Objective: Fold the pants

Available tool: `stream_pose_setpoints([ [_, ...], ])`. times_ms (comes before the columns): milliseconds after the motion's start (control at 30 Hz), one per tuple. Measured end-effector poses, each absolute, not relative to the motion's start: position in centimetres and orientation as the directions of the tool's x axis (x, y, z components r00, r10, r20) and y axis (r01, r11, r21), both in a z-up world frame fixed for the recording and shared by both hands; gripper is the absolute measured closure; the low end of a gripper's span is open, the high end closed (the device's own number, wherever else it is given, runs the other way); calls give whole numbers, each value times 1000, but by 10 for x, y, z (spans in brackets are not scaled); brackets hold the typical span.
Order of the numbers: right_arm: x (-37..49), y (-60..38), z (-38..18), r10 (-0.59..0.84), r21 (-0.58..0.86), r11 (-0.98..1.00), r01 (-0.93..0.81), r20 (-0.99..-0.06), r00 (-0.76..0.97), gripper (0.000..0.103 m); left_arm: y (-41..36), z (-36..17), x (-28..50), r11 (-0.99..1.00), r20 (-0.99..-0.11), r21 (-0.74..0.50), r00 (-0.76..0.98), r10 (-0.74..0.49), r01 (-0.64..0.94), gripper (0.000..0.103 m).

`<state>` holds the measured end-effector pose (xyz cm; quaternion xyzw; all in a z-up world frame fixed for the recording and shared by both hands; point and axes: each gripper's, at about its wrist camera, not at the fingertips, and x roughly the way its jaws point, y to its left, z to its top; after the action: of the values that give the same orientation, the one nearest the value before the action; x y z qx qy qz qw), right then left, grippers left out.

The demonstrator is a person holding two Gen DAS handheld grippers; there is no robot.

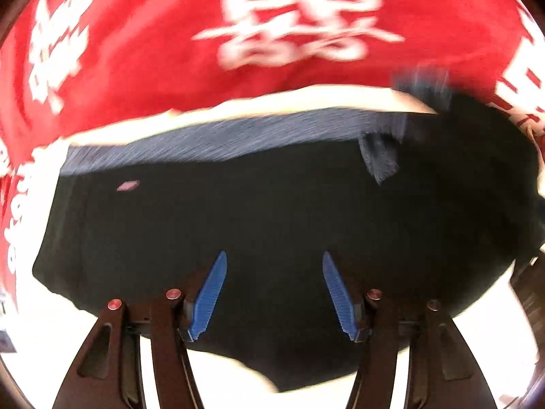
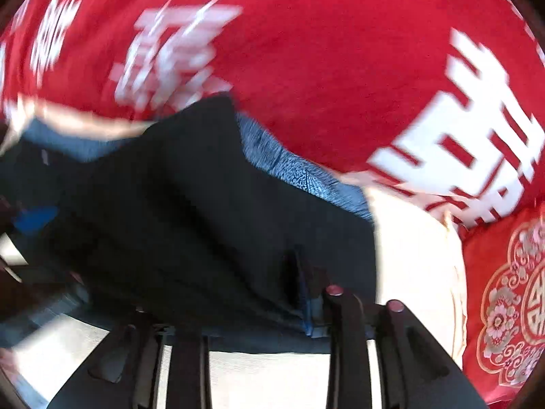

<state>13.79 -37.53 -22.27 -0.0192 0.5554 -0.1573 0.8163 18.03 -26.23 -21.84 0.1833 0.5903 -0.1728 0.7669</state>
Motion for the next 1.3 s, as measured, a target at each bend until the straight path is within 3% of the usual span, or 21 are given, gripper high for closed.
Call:
stream_pose_setpoints([
  [133,133,-312,-254,-411,-400,911,100,-859,306,57,-232,-224,197,891,-971,81,237,-30,446,42],
  [267,104,-282,-237,-383,-427,903,-42,-848,367,52,-229,-218,202,890,-973,51,224,-59,454,42],
  [333,91,-299,-221,-254,-277,961,-15,-897,361,52,-243,-207,200,882,-968,17,227,-102,471,42],
  [400,91,-337,-200,-46,-9,995,102,-931,363,52,-253,-200,196,868,-963,-17,224,-147,496,42],
  [433,88,-353,-196,68,147,971,187,-924,375,52,-261,-199,193,859,-961,-25,225,-161,511,37],
  [500,83,-379,-201,239,393,857,332,-876,419,52,-280,-209,182,845,-964,-25,211,-162,533,15],
  [567,76,-397,-220,376,587,681,439,-793,479,52,-288,-232,174,838,-976,2,182,-116,545,15],
  [667,74,-405,-251,483,720,445,533,-694,535,52,-280,-230,172,859,-968,-40,193,-160,510,15],
  [867,77,-410,-295,538,792,164,588,-571,620,53,-276,-229,174,856,-968,-37,194,-159,516,12],
  [900,75,-411,-300,536,797,116,593,-553,638,57,-280,-231,175,859,-969,-42,189,-160,510,12],
  [933,74,-413,-306,530,800,57,597,-531,661,80,-277,-237,179,862,-970,-48,184,-161,504,12],
  [967,75,-417,-309,520,798,20,602,-523,675,94,-276,-237,179,865,-970,-52,179,-162,499,12],
  [1000,73,-423,-304,514,791,18,612,-532,673,98,-275,-238,180,866,-971,-54,177,-162,498,12],
  [1167,95,-421,-239,506,787,373,492,-617,603,98,-271,-246,183,861,-969,-45,186,-160,506,6],
  [1300,88,-402,-257,532,758,363,542,-646,547,98,-257,-244,192,882,-972,-38,187,-142,470,6],
])
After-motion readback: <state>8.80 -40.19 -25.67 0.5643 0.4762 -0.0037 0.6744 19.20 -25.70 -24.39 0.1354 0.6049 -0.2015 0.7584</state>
